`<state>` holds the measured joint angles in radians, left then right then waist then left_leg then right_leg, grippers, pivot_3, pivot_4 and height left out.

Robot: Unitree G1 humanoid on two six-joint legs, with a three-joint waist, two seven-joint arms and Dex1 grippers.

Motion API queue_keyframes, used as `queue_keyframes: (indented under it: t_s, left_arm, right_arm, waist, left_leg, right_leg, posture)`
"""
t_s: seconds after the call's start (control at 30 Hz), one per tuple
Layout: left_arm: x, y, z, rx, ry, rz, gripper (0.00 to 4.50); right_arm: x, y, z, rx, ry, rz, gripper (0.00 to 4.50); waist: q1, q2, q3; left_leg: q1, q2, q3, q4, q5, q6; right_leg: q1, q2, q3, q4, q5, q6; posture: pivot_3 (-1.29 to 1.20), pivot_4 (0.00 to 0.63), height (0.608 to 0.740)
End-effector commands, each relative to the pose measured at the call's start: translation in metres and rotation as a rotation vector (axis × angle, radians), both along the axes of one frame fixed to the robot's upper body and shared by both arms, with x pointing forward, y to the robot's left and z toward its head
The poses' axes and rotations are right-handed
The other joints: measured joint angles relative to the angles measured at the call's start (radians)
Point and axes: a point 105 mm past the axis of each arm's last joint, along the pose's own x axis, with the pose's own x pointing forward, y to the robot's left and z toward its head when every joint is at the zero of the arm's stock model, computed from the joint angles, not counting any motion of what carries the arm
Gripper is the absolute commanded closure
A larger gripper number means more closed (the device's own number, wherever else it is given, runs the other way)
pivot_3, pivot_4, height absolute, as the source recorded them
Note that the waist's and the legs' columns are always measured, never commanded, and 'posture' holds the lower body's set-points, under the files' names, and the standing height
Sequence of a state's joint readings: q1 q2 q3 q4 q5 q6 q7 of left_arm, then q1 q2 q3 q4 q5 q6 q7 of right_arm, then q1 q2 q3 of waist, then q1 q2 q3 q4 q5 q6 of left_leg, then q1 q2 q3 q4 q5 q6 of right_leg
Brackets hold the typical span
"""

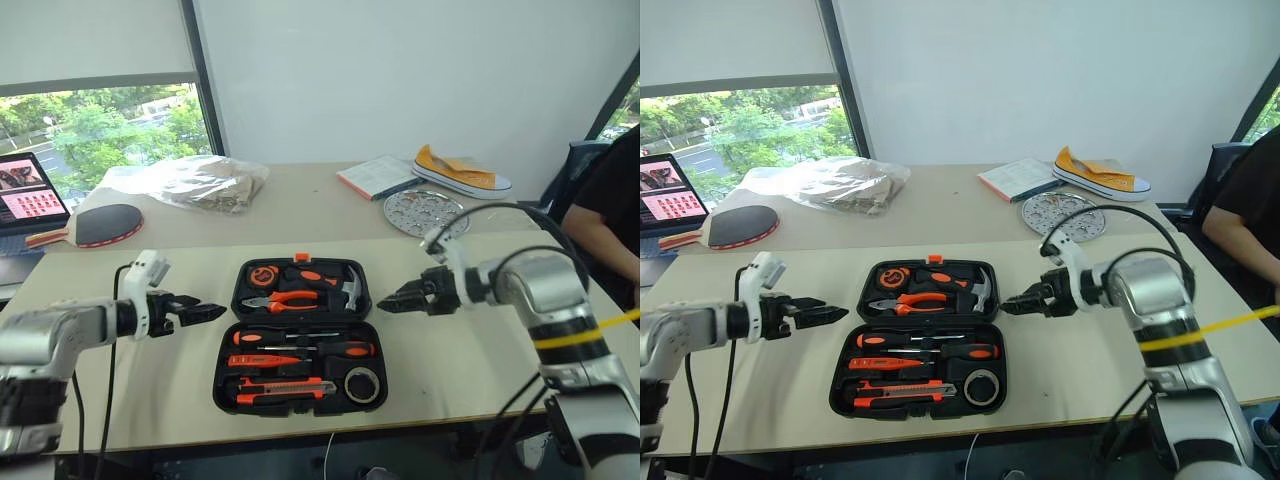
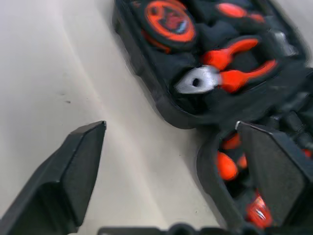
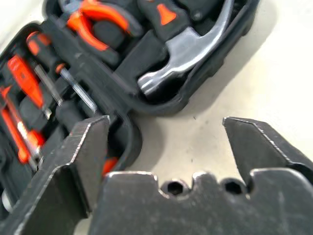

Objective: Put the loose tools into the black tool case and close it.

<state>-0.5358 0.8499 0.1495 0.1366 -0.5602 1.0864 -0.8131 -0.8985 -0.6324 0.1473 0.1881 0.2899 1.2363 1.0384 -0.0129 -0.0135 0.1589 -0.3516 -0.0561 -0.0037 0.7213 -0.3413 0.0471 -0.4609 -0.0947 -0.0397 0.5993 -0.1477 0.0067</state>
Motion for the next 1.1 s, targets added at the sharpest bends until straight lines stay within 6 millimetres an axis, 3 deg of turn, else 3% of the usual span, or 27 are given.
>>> queue_keyframes:
  t_s: [0.03, 0.4, 0.53, 0.63, 0.73, 0.8, 0.87, 1.0, 1.03, 1.1]
  left_arm:
    - [0.014, -0.005, 0.002, 0.018, 0.007, 0.042, 0.0]
    - [0.009, -0.012, -0.008, 0.048, 0.065, 0.02, 0.0]
    - [0.008, -0.016, -0.013, 0.05, 0.075, 0.003, 0.0]
    - [0.008, -0.016, -0.019, 0.061, 0.091, 0.011, 0.0]
    - [0.008, -0.016, -0.022, 0.06, 0.1, 0.018, 0.77]
    - [0.008, -0.016, -0.024, 0.047, 0.103, 0.029, 1.61]
    - [0.009, -0.015, -0.025, 0.035, 0.101, 0.044, 2.29]
    - [0.009, -0.01, -0.026, -0.037, 0.068, 0.094, 3.77]
    - [0.011, -0.012, -0.02, -0.082, 0.008, 0.088, 4.14]
    - [0.015, -0.013, -0.006, -0.153, -0.096, 0.095, 4.47]
  right_arm:
    - [0.016, 0.006, 0.003, -0.026, -0.019, -0.068, 0.31]
    - [0.034, 0.017, -0.019, -0.122, -0.016, -0.087, 0.31]
    - [0.034, 0.017, -0.027, -0.163, 0.011, -0.075, 1.3]
    - [0.037, 0.018, -0.03, -0.168, 0.013, -0.085, 2.37]
    - [0.041, 0.02, -0.032, -0.161, 0.018, -0.104, 3.41]
    - [0.044, 0.023, -0.035, -0.15, 0.028, -0.119, 4.12]
    - [0.047, 0.025, -0.038, -0.147, 0.034, -0.125, 4.5]
    - [0.05, 0.033, -0.023, -0.059, -0.064, -0.072, 4.5]
    - [0.051, 0.036, -0.012, -0.009, -0.139, -0.043, 4.5]
    - [0.052, 0.038, 0.006, 0.062, -0.271, -0.001, 4.5]
  waist:
    - [-0.001, 0.0, 0.0]
    - [-0.024, 0.0, 0.0]
    - [-0.029, 0.0, 0.0]
    - [-0.027, 0.0, 0.0]
    - [-0.026, 0.0, 0.0]
    - [-0.027, -0.001, -0.001]
    - [-0.027, -0.001, -0.001]
    - [-0.027, -0.002, -0.001]
    - [-0.027, -0.002, -0.001]
    - [-0.026, -0.002, -0.001]
  left_leg:
    - [0.0, 0.0, 0.0, 0.0, 0.0, 0.0]
    - [-0.003, -0.003, 0.001, -0.004, 0.001, -0.001]
    - [-0.002, -0.003, 0.001, -0.004, 0.002, -0.004]
    - [-0.001, -0.003, 0.0, -0.002, 0.002, -0.004]
    - [-0.001, -0.003, -0.001, 0.0, 0.002, -0.004]
    - [0.001, -0.003, -0.001, 0.0, 0.002, -0.004]
    - [0.005, -0.003, -0.001, 0.0, 0.002, -0.004]
    - [0.01, -0.003, -0.001, 0.001, 0.002, -0.004]
    - [0.01, -0.003, -0.001, 0.0, 0.002, -0.004]
    - [0.011, -0.003, 0.0, 0.0, 0.002, -0.004]
  right_leg:
    - [0.0, 0.0, 0.0, 0.0, 0.0, 0.0]
    - [-0.007, -0.001, -0.001, -0.002, 0.0, 0.0]
    - [-0.005, -0.001, -0.001, -0.002, 0.0, 0.0]
    - [-0.004, -0.001, -0.001, -0.001, 0.0, 0.0]
    - [-0.002, -0.002, -0.001, 0.001, 0.0, 0.001]
    - [-0.001, -0.002, 0.0, 0.003, 0.0, 0.0]
    - [0.003, -0.002, 0.001, 0.003, 0.0, 0.0]
    - [0.005, -0.004, 0.003, 0.008, 0.0, 0.0]
    - [0.005, -0.004, 0.003, 0.008, 0.0, 0.0]
    - [0.004, -0.004, 0.004, 0.01, 0.0, 0.0]
  posture:
    - [0.0, 0.15, 0.74]
    - [0.0, 0.15, 0.74]
    - [0.0, 0.15, 0.74]
    - [0.0, 0.15, 0.74]
    - [0.0, 0.15, 0.74]
    - [0.0, 0.15, 0.74]
    - [0.0, 0.15, 0.74]
    - [0.0, 0.15, 0.74]
    - [0.0, 0.15, 0.74]
    - [0.0, 0.15, 0.74]
